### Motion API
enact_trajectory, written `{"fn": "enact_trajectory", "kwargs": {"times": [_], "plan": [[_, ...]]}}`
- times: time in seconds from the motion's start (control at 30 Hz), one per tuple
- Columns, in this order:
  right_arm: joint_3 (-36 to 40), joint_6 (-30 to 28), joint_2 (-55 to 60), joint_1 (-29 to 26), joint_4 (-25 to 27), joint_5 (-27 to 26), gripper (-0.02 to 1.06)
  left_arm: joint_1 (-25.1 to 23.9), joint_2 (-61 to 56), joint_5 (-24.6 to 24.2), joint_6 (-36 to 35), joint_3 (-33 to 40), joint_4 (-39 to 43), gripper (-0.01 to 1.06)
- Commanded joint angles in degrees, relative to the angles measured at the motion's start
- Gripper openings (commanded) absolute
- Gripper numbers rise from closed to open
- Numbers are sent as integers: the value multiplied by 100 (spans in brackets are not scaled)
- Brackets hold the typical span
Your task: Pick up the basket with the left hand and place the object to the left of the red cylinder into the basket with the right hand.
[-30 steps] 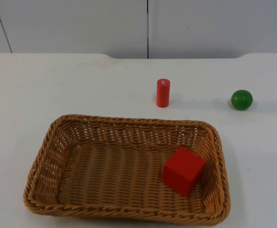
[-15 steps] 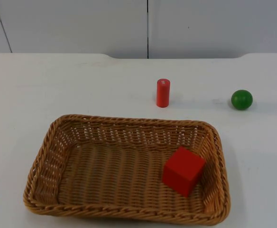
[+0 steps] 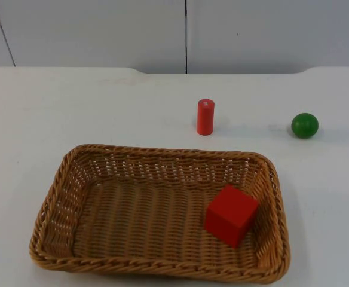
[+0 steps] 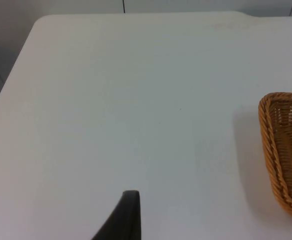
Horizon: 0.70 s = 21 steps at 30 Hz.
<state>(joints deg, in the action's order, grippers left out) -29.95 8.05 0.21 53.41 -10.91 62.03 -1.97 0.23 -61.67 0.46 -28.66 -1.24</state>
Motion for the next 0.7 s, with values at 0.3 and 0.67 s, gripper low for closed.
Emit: {"fn": "enact_trajectory", "kwargs": {"times": [0.3,0.67], "plan": [[41,-464,-21,-7,524,-18,82,-6,-23,15,-3,23,25,105],[41,-699,-21,-7,706,-18,82,-6,-23,15,-3,23,25,105]]}}
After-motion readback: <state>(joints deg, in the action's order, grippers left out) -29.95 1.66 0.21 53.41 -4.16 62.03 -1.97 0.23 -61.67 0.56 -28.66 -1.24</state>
